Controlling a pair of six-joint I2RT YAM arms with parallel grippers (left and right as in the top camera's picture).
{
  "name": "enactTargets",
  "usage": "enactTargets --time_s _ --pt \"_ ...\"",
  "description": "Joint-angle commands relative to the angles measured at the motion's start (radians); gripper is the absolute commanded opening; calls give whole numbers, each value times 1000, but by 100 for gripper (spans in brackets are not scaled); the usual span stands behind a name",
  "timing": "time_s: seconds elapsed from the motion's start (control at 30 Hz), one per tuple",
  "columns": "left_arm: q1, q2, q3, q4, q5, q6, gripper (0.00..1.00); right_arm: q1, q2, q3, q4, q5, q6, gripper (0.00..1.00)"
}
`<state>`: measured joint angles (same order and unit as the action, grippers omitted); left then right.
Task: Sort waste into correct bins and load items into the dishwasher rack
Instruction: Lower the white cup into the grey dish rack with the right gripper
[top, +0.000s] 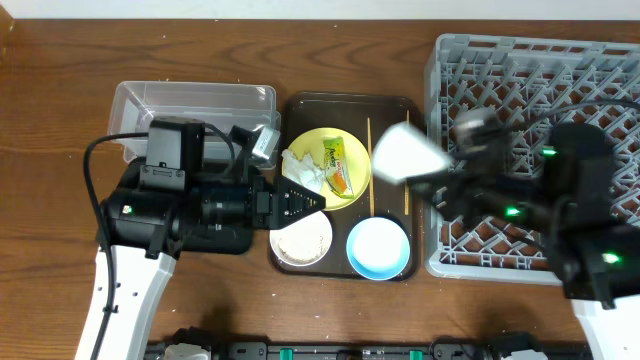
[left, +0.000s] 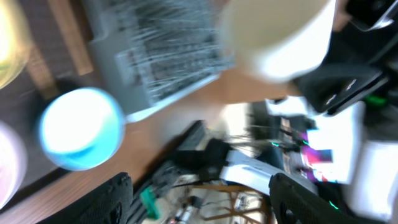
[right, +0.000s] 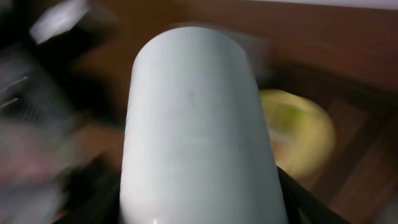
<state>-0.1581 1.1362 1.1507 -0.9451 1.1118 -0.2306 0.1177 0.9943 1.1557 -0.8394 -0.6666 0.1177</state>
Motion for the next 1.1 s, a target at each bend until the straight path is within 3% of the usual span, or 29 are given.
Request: enactTargets --time_s 0.0,0.17,0.3,0.5,0.8,0.93,1.07 --pt "0 -6 10 -29 -232 13 74 -125 -13 13 -90 442 119 43" --pt "0 -6 10 -26 -247 18 76 -193 56 13 -213 752 241 41" --pt "0 -6 10 -34 -250 21 76 -196 144 13 -249 852 279 41" --pt "0 -6 10 -50 -250 40 76 -215 286 13 -235 877 319 42" --pt "0 -6 9 -53 -250 40 76 -283 426 13 -260 681 330 41" --pt "0 -6 6 -53 -250 40 76 -285 444 13 -253 685 330 42" --pt "0 -6 3 -61 -250 40 76 -292 446 14 -227 684 347 88"
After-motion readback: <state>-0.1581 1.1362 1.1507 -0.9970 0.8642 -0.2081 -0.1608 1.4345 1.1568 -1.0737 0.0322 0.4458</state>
